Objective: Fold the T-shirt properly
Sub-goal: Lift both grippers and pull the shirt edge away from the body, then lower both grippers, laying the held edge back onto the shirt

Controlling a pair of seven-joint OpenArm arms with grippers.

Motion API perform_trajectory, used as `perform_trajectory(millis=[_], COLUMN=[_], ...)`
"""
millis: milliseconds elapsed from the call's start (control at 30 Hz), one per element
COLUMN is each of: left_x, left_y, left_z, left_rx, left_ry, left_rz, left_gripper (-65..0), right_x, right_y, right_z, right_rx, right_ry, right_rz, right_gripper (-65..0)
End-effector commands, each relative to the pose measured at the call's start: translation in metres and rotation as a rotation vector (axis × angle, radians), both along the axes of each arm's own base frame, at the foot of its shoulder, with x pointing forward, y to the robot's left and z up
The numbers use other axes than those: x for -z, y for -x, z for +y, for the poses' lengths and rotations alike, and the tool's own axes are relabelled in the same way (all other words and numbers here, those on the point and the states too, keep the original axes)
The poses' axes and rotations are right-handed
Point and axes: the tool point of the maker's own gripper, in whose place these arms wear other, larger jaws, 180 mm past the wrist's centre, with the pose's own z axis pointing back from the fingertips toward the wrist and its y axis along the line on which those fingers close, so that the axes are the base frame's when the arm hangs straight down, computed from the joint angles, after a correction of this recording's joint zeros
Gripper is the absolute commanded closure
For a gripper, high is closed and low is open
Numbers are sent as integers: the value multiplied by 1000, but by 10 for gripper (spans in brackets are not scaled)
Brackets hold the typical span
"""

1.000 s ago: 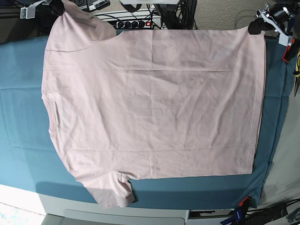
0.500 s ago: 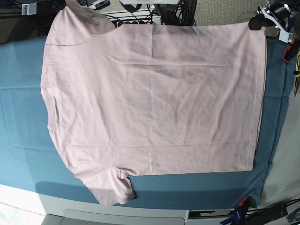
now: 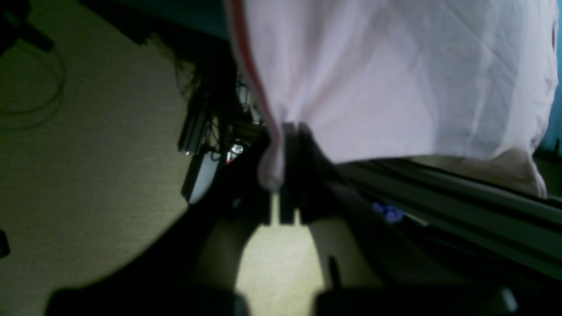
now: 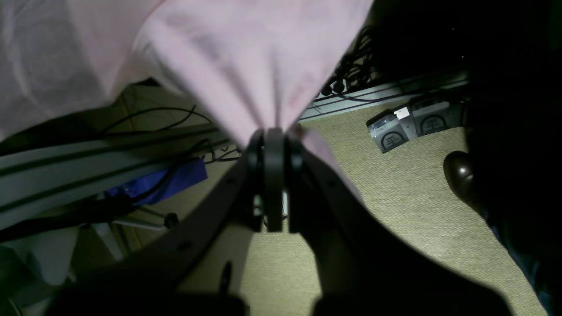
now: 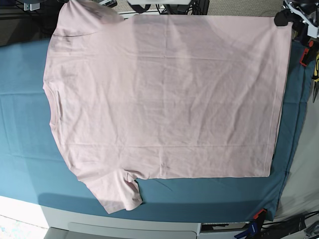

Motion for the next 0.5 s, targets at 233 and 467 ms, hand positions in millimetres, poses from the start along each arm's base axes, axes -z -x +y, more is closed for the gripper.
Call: perform_trajectory(millis=[233, 467], left_x=[-10, -11], left_y=[-4, -8], left_z=[-2, -6], left_rx=[5, -13], left_ry=[24, 48], left_rz=[-30, -55], left_gripper=[0, 0], right_x=[-6, -11], right_y=[3, -12], right_z=[-2, 5], right_rx=[2, 21], right_ry=[12, -45], right_rz=[-1, -71], right_gripper=[0, 0])
